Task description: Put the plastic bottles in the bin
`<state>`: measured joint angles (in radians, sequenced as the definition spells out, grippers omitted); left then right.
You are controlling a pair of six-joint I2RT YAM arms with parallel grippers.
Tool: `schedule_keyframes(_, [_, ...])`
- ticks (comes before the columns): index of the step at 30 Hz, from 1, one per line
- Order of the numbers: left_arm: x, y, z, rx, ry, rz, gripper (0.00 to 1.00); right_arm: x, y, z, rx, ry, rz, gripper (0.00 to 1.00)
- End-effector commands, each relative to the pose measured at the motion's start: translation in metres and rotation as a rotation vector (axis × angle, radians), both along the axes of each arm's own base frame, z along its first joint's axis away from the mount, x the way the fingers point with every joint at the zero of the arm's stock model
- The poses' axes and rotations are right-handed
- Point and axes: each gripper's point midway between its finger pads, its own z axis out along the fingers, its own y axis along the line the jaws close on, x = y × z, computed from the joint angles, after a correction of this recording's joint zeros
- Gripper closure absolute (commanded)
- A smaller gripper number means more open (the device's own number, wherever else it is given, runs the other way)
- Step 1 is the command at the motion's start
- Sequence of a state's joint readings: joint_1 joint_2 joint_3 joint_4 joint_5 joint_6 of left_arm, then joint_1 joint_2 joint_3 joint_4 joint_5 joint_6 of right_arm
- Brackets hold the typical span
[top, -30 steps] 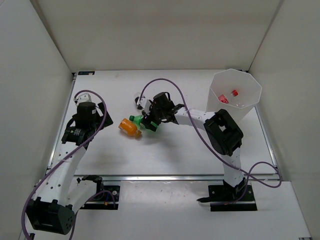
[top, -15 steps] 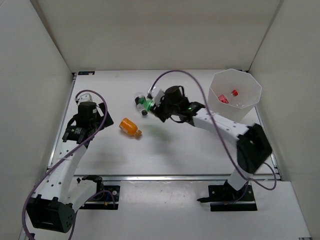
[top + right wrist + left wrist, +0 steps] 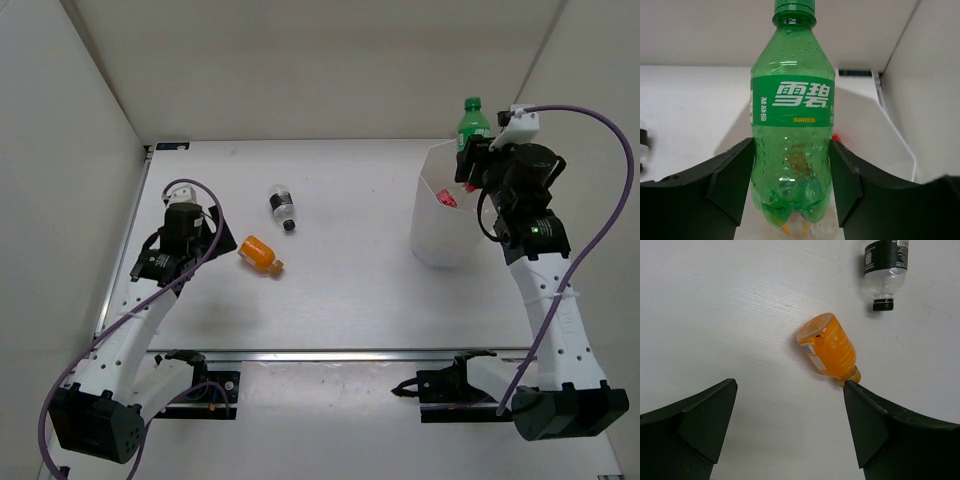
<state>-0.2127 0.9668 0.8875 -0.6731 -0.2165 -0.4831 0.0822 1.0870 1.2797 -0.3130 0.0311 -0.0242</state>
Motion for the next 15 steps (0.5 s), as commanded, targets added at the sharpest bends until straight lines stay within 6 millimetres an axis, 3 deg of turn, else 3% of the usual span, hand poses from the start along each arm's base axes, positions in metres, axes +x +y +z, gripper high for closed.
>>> schedule_keyframes(1, [-0.002, -0.012, 0.016, -0.032, -0.042, -0.032, 0.01, 0.001, -0.008, -0.051, 0.078, 0.173, -0.059, 0.44])
schedule_keyframes(2, [-0.004, -0.009, 0.017, -0.016, -0.039, -0.025, 0.01, 0.001, -0.006, -0.051, 0.066, 0.171, -0.053, 0.37])
schedule_keyframes(4, [-0.009, -0.005, 0.021, -0.006, -0.039, -0.02, 0.01, 0.0, 0.0, -0.026, 0.072, 0.1, -0.041, 0.18])
schedule_keyframes(7, [-0.017, 0.002, 0.025, 0.01, -0.045, -0.004, 0.01, 0.001, 0.035, 0.0, 0.059, 0.039, 0.044, 0.07])
schedule_keyframes(10, [-0.028, 0.005, 0.029, 0.004, -0.061, 0.004, 0.01, -0.009, 0.106, 0.018, 0.032, 0.004, 0.218, 0.06])
schedule_keyframes(11, [-0.032, 0.005, 0.027, 0.001, -0.054, 0.004, 0.01, -0.01, 0.125, 0.014, 0.024, 0.016, 0.286, 0.06])
schedule_keyframes(13, [-0.041, 0.006, 0.031, -0.015, -0.07, 0.008, 0.01, -0.028, 0.19, 0.004, 0.023, 0.039, 0.485, 0.06])
schedule_keyframes(14, [-0.045, 0.007, 0.026, -0.015, -0.054, 0.006, 0.02, -0.029, 0.211, -0.011, 0.014, 0.076, 0.544, 0.06])
schedule_keyframes(15, [-0.051, 0.005, 0.028, -0.023, -0.06, -0.003, 0.01, -0.039, 0.245, -0.025, 0.008, 0.105, 0.656, 0.06])
